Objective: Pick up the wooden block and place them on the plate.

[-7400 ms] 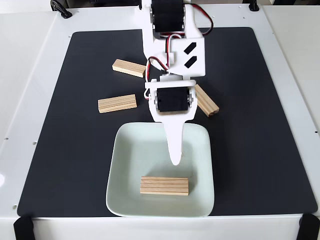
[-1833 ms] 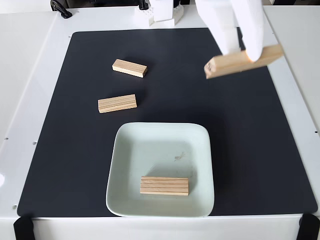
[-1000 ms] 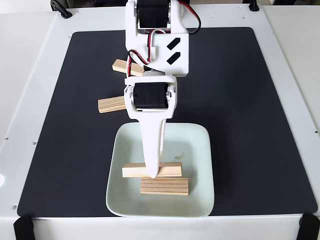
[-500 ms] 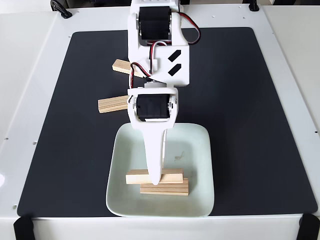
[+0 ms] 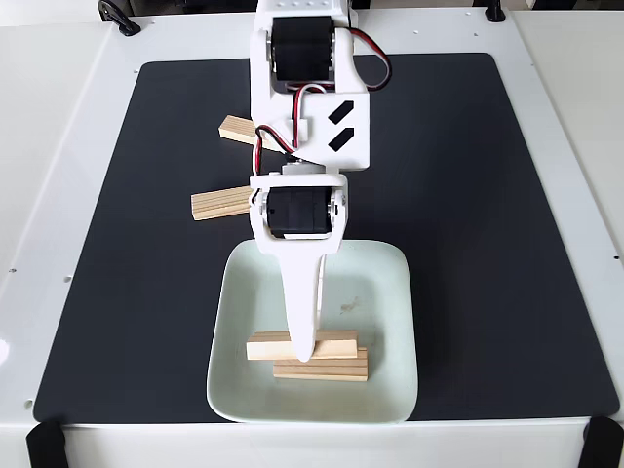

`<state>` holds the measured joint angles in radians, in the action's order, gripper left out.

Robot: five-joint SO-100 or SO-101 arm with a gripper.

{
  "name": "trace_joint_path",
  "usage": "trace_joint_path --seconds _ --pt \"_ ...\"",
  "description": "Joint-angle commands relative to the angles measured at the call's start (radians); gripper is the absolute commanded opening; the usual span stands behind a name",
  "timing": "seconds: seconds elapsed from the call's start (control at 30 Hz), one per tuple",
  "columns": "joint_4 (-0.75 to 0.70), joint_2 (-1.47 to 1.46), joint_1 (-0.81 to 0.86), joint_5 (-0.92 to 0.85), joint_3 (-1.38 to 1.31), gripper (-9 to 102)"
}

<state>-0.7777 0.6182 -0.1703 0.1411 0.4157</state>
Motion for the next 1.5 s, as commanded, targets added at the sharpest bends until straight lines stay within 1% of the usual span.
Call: trace_joint_path --seconds 0.0,0.5,0.67,0.77,0.93,1.0,1.07,1.2,1.3,1.37,1.47 --pt "0.002 0.018 0.011 0.003 -0.037 -1" --pt "0.002 -0.028 0.029 0.003 -0.052 -1" --pt "0.002 -0.028 0.031 0.003 -0.052 1" --pt "0.002 -0.028 0.029 0.003 -0.052 10" --pt "0.002 -0.028 0.025 0.003 -0.052 35" --pt "0.002 -0.028 0.025 0.003 -0.052 41" --pt "0.002 -0.028 0.021 0.003 -0.052 44" --pt "0.002 -0.018 0.020 0.003 -0.054 44" --pt "-0.009 0.049 0.018 0.014 -0.038 43" --pt "-0.026 0.114 0.017 0.017 -0.023 36" --pt "-0.075 0.235 0.003 0.017 0.017 17"
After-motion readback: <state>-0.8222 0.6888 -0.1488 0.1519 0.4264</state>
